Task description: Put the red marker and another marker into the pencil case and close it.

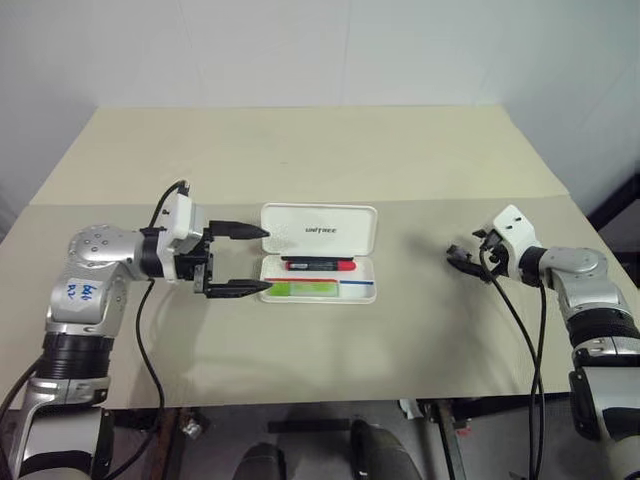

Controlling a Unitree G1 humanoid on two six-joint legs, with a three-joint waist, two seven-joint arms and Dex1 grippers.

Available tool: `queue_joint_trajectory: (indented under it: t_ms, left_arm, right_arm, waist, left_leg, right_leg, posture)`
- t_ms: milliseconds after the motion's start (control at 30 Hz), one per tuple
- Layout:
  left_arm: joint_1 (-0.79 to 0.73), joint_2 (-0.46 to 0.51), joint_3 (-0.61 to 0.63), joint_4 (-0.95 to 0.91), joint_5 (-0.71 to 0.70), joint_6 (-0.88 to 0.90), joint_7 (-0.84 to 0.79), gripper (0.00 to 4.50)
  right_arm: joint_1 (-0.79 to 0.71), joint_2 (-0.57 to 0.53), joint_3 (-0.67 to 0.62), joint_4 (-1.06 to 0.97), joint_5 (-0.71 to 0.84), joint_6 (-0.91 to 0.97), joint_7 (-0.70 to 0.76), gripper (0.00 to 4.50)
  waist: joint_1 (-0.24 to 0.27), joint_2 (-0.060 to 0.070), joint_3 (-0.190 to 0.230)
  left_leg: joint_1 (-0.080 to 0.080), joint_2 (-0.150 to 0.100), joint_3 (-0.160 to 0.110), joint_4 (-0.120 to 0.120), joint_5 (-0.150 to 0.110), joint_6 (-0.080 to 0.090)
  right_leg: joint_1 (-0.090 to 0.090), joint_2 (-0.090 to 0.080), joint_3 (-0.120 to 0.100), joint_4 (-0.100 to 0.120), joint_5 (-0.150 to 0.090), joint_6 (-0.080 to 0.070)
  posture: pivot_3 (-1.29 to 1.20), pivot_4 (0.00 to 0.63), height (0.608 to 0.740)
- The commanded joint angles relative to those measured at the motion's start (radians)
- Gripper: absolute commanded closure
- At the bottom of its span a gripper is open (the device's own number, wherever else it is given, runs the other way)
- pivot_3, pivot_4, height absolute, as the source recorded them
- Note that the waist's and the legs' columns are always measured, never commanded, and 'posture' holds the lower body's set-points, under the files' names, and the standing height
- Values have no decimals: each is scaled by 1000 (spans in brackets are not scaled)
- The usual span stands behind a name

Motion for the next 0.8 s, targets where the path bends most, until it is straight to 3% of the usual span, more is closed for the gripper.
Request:
queue_joint_trajectory:
  t_ms: [33,100,200,533,633,800]
  left_arm:
    - [10,34,47,-20,-54,-8,-40,26]
    - [13,52,62,-2,-54,-18,-49,26]
    - [6,65,79,21,-49,-32,-46,0]
    - [-8,67,78,33,-42,-55,-35,0]
    - [-8,66,82,30,-47,-57,-29,0]
    - [10,66,97,26,-55,-66,-24,0]
  right_arm:
    - [-24,-13,-1,32,-16,10,-18,0]
    - [-32,-9,-3,46,-16,18,-13,0]
    - [-38,1,6,60,-19,43,2,624]
    - [-47,10,-11,54,-9,53,-17,3992]
    - [-51,6,-21,16,7,31,-2,4110]
    - [-12,14,-24,-309,71,75,76,4110]
  waist:
    - [1,0,0]
    - [1,0,0]
    - [1,0,0]
    - [3,0,0]
    - [2,0,0]
    - [-2,2,1]
  left_leg:
    - [0,0,0,0,0,0]
    - [0,0,0,1,0,0]
    - [0,0,0,1,0,0]
    - [1,0,1,3,0,0]
    - [1,0,1,2,0,0]
    - [-1,0,2,1,0,0]
  right_leg:
    - [0,0,0,0,0,0]
    - [0,0,0,0,0,0]
    - [0,0,0,1,1,0]
    - [1,0,1,0,3,1]
    - [1,0,1,0,3,1]
    - [-2,0,2,0,3,1]
  posture:
    - [0,150,740]
    - [0,150,740]
    - [0,150,740]
    - [0,150,740]
    - [0,150,740]
    - [0,150,740]
